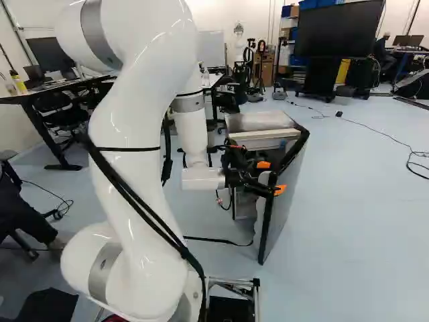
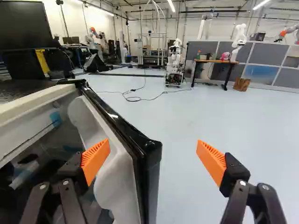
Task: Open the fridge door
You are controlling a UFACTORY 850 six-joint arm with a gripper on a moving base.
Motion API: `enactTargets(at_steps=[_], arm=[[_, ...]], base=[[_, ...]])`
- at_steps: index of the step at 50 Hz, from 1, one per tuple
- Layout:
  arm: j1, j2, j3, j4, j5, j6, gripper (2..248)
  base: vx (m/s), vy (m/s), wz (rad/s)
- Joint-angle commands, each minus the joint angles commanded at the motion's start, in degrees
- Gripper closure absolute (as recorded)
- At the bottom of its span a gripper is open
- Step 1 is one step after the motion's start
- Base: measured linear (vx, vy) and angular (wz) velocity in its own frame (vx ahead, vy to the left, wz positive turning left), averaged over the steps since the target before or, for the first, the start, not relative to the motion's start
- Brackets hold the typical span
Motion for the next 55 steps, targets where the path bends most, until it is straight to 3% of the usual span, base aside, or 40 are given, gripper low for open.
enactTargets(at_steps=[29, 55], arm=[[-1.9, 0.0, 0.0, 0.1, 0.0, 0.0, 3], [-7.6, -3.0, -5.0, 0.4, 0.0, 0.0, 3]], base=[[0.000, 0.000, 0.000], [0.000, 0.000, 0.000]])
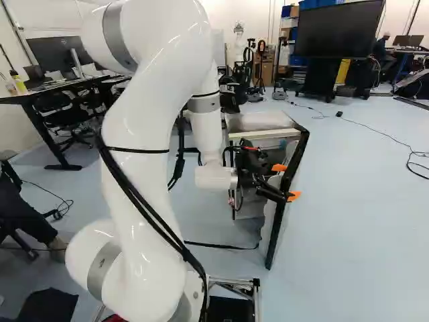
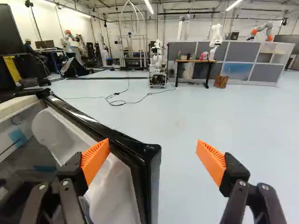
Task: Open the fridge door
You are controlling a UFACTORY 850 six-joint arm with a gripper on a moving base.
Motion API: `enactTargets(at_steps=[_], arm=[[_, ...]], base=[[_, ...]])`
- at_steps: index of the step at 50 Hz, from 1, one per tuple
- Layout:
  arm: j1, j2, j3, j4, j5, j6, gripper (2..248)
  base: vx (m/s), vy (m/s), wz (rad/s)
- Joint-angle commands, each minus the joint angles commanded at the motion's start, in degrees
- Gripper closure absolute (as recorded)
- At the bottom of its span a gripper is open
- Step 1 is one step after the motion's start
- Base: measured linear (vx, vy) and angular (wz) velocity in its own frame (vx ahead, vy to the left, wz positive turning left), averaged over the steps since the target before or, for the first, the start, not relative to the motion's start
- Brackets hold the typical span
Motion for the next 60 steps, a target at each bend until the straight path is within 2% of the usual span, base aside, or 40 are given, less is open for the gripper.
enactTargets(at_steps=[29, 60], arm=[[-7.5, -3.5, -6.0, 4.9, 0.0, 0.0, 3], [-14.9, -7.9, -13.7, 5.2, 0.0, 0.0, 3]], base=[[0.000, 0.000, 0.000], [0.000, 0.000, 0.000]])
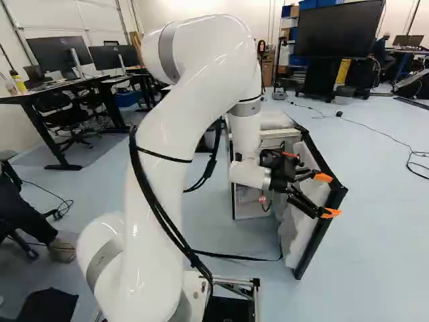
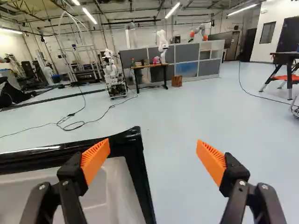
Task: Open the fridge door
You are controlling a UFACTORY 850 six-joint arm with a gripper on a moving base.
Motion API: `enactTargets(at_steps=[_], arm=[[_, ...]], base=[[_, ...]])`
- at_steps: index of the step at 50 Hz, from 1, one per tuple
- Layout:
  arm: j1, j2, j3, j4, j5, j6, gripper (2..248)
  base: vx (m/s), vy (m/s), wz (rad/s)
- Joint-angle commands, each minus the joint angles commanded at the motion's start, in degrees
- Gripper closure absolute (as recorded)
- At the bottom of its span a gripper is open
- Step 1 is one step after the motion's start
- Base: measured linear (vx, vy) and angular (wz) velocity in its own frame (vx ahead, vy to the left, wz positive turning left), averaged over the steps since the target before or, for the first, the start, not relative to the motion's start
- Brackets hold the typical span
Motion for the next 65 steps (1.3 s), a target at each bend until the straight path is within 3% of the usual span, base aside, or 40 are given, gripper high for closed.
enactTargets(at_steps=[22, 37, 50, 65], arm=[[-4.3, -3.8, -6.8, 0.0, 0.0, 0.0, 3], [-6.1, -6.9, -12.2, 0.0, 0.0, 0.0, 3], [-7.2, -9.3, -16.4, 0.0, 0.0, 0.0, 3], [-7.0, -9.0, -15.9, 0.0, 0.0, 0.0, 3]], base=[[0.000, 0.000, 0.000], [0.000, 0.000, 0.000], [0.000, 0.000, 0.000], [0.000, 0.000, 0.000]])
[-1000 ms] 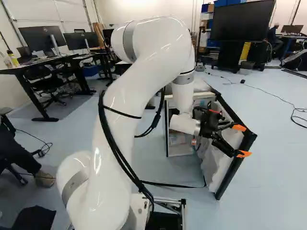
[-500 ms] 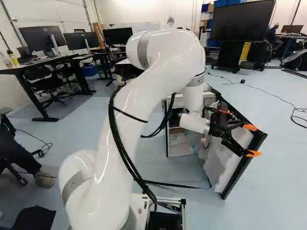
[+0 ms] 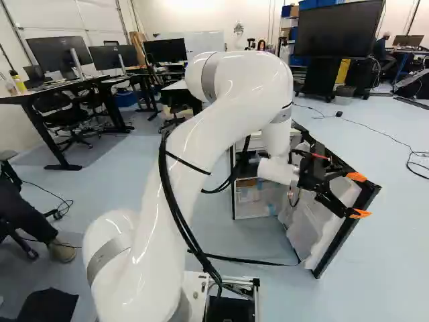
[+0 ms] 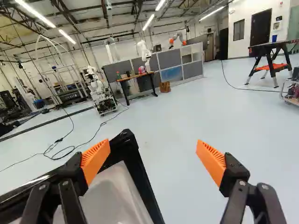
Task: Open the fridge door
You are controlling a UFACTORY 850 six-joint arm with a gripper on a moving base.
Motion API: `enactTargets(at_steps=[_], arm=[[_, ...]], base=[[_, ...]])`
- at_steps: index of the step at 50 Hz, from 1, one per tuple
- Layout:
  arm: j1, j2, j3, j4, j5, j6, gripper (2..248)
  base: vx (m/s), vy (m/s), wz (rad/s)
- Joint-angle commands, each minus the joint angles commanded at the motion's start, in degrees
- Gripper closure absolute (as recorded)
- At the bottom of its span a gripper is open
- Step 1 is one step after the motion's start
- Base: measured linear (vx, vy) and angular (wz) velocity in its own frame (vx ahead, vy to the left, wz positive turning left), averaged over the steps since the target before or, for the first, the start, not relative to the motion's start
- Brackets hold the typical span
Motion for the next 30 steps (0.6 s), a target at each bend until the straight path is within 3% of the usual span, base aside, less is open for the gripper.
enactTargets(at_steps=[30], arm=[[3.5, 6.4, 11.2, -7.7, 0.0, 0.0, 3]], base=[[0.000, 0.000, 0.000]])
